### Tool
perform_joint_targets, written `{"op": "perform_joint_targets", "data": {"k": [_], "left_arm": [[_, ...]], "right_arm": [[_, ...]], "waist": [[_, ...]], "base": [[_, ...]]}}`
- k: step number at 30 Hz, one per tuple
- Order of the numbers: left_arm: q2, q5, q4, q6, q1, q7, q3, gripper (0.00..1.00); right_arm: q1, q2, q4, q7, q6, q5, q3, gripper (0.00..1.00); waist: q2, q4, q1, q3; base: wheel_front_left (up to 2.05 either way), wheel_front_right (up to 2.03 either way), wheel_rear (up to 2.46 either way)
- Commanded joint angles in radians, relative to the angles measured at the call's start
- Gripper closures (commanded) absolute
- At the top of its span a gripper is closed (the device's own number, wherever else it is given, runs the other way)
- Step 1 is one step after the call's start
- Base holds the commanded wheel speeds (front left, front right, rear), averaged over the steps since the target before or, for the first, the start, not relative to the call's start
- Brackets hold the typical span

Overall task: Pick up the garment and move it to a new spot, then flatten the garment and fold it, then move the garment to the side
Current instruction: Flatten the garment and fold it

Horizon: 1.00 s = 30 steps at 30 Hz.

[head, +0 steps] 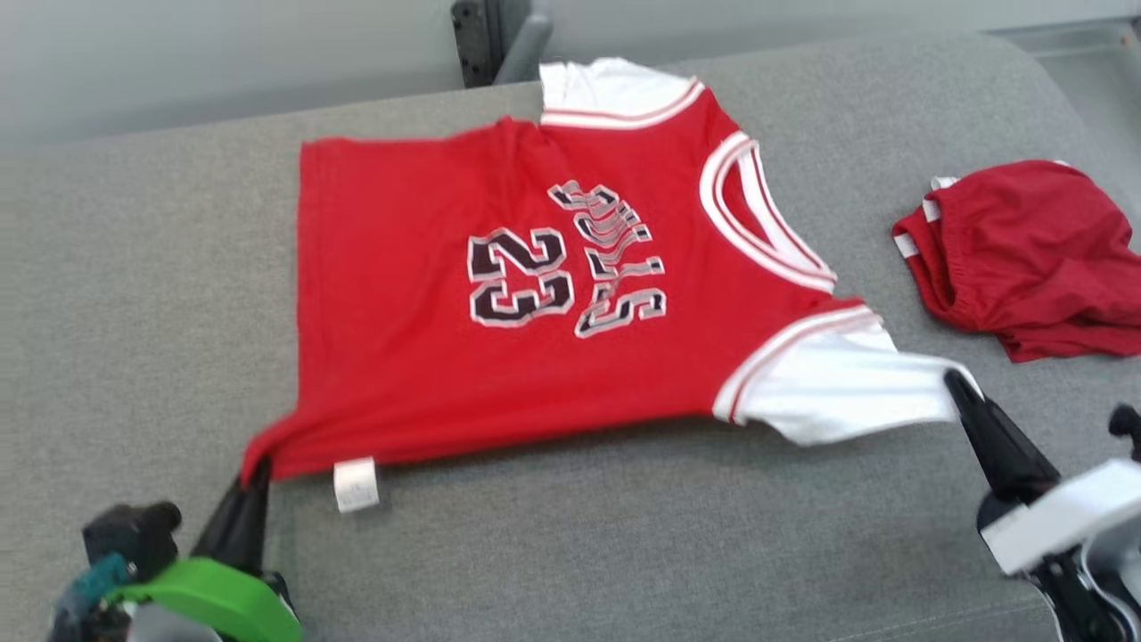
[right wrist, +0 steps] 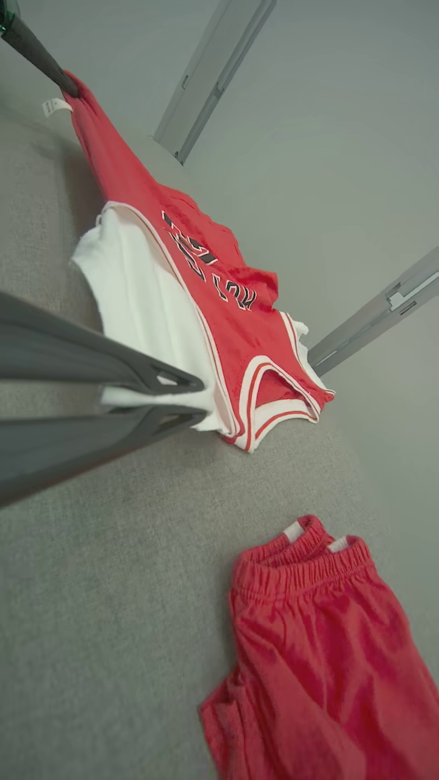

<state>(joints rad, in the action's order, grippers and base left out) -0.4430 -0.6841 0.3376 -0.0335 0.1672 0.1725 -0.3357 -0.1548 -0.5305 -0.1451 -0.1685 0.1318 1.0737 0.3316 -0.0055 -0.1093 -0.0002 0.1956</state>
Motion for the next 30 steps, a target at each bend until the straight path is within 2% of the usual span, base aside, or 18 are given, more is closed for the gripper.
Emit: {"op": "perform_joint_targets", "data": {"k": [1, 6, 9, 11, 16, 21, 25, 30], "left_arm": [[0.007, -0.007, -0.054, 0.043, -0.088, -0.005, 0.001, 1.00], [0.055, -0.033, -0.280, 0.187, -0.361, -0.024, -0.009, 1.00], [0.081, -0.036, -0.382, 0.245, -0.455, -0.053, -0.039, 1.00], [0.091, -0.034, -0.430, 0.268, -0.480, -0.075, -0.055, 1.00], [0.048, -0.005, -0.486, 0.277, -0.394, -0.193, -0.094, 1.00], [0.017, 0.013, -0.472, 0.276, -0.262, -0.307, -0.104, 1.00], [0.031, 0.003, -0.415, 0.260, -0.137, -0.391, -0.122, 1.00], [0.076, -0.019, -0.296, 0.232, 0.001, -0.466, -0.148, 1.00]], "right_arm": [[0.080, -0.027, 0.023, 0.001, -0.002, 0.016, -0.031, 1.00], [0.323, -0.057, 0.107, -0.001, -0.002, 0.043, -0.121, 1.00], [0.422, -0.030, 0.148, -0.010, -0.002, 0.055, -0.169, 1.00], [0.455, -0.008, 0.174, -0.001, -0.002, 0.049, -0.182, 1.00], [0.371, 0.051, 0.195, 0.077, -0.001, -0.024, -0.181, 1.00], [0.196, 0.109, 0.126, 0.171, -0.001, -0.088, -0.188, 1.00], [0.071, 0.150, 0.028, 0.236, -0.001, -0.149, -0.207, 1.00], [-0.042, 0.188, -0.075, 0.291, -0.001, -0.204, -0.212, 1.00]], "waist": [[0.0055, 0.042, 0.0002, -0.115], [0.0055, 0.055, 0.0002, -0.129], [0.0055, 0.068, 0.0002, -0.121], [0.0055, 0.071, 0.0002, -0.119], [0.0055, 0.068, 0.0002, -0.116], [0.0055, 0.068, 0.0002, -0.120], [0.0055, 0.089, 0.0002, -0.129], [0.0055, 0.111, 0.0002, -0.127]], "base": [[0.00, 0.00, 0.00], [0.00, 0.00, 0.00], [0.00, 0.00, 0.00], [0.00, 0.00, 0.00], [0.00, 0.00, 0.00], [0.00, 0.00, 0.00], [0.00, 0.00, 0.00], [0.00, 0.00, 0.00]]}}
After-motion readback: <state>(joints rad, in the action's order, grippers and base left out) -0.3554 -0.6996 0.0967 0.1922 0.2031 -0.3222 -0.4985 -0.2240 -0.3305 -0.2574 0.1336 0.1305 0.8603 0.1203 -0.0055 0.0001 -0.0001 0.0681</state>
